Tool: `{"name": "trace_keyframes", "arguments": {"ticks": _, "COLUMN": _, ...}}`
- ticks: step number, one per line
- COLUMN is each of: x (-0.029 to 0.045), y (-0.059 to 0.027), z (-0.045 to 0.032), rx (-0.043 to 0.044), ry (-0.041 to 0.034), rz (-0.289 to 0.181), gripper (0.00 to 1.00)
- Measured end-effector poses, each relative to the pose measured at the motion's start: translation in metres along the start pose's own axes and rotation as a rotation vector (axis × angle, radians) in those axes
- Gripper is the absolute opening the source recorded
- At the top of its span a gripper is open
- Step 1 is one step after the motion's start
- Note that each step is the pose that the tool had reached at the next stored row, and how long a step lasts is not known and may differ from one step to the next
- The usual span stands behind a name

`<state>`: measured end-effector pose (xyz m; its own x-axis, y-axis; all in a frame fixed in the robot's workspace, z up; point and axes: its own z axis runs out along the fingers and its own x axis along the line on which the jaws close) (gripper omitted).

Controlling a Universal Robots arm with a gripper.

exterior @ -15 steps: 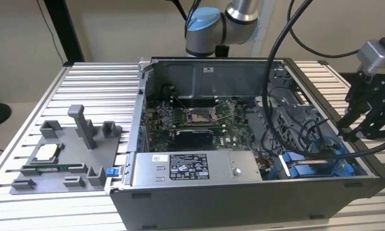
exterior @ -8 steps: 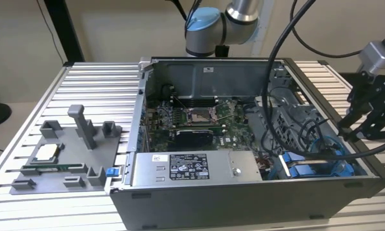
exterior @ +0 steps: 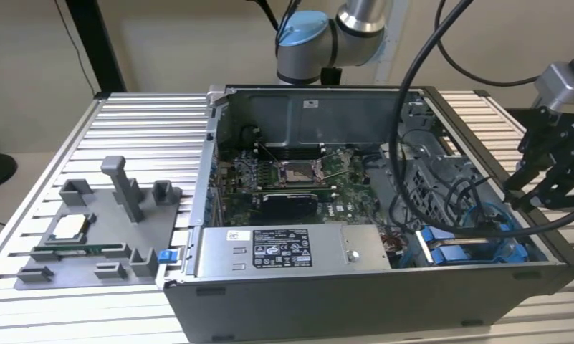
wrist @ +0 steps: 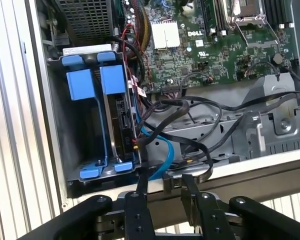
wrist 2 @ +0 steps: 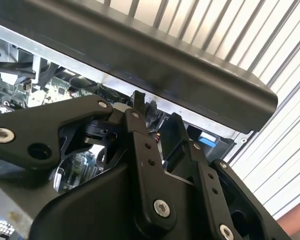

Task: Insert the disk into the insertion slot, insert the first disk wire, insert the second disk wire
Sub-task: 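Insert the second disk wire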

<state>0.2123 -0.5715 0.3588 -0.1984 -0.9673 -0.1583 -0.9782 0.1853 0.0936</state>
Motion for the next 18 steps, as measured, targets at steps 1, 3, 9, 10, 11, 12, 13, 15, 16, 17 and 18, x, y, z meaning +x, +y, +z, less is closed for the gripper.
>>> {"name": "trace_keyframes", "arguments": {"ticks": 1, "x": 0.0000, "y": 0.0000, "z": 0.0000, "rx": 0.0001, "ry": -0.0011, "rz": 0.002, "gripper": 1.00}}
{"name": "trace_keyframes", "arguments": {"ticks": 3, "x": 0.0001, "y": 0.0000, "z": 0.0003, "rx": 0.0005, "ry": -0.0037, "rz": 0.006, "gripper": 1.00}}
{"name": "trace_keyframes", "arguments": {"ticks": 9, "x": 0.0001, "y": -0.0001, "z": 0.0007, "rx": 0.0019, "ry": -0.0234, "rz": 0.035, "gripper": 1.00}}
{"name": "trace_keyframes", "arguments": {"ticks": 10, "x": 0.0001, "y": -0.0001, "z": 0.0008, "rx": 0.0019, "ry": -0.0236, "rz": 0.036, "gripper": 1.00}}
{"name": "trace_keyframes", "arguments": {"ticks": 11, "x": 0.0001, "y": -0.0001, "z": 0.0008, "rx": 0.0019, "ry": -0.0237, "rz": 0.036, "gripper": 1.00}}
{"name": "trace_keyframes", "arguments": {"ticks": 12, "x": 0.0002, "y": -0.0001, "z": 0.0008, "rx": 0.0019, "ry": -0.0238, "rz": 0.036, "gripper": 1.00}}
{"name": "trace_keyframes", "arguments": {"ticks": 13, "x": 0.0002, "y": -0.0001, "z": 0.0008, "rx": 0.0019, "ry": -0.0238, "rz": 0.036, "gripper": 1.00}}
{"name": "trace_keyframes", "arguments": {"ticks": 15, "x": 0.0002, "y": -0.0001, "z": 0.0008, "rx": 0.0019, "ry": -0.0242, "rz": 0.036, "gripper": 1.00}}
{"name": "trace_keyframes", "arguments": {"ticks": 16, "x": 0.0003, "y": -0.0001, "z": 0.0008, "rx": 0.0018, "ry": -0.0254, "rz": 0.036, "gripper": 1.00}}
{"name": "trace_keyframes", "arguments": {"ticks": 17, "x": 0.0003, "y": -0.0001, "z": 0.0010, "rx": 0.0013, "ry": -0.0275, "rz": 0.036, "gripper": 1.00}}
{"name": "trace_keyframes", "arguments": {"ticks": 18, "x": 0.0002, "y": -0.0001, "z": 0.0011, "rx": 0.0011, "ry": -0.0289, "rz": 0.036, "gripper": 1.00}}
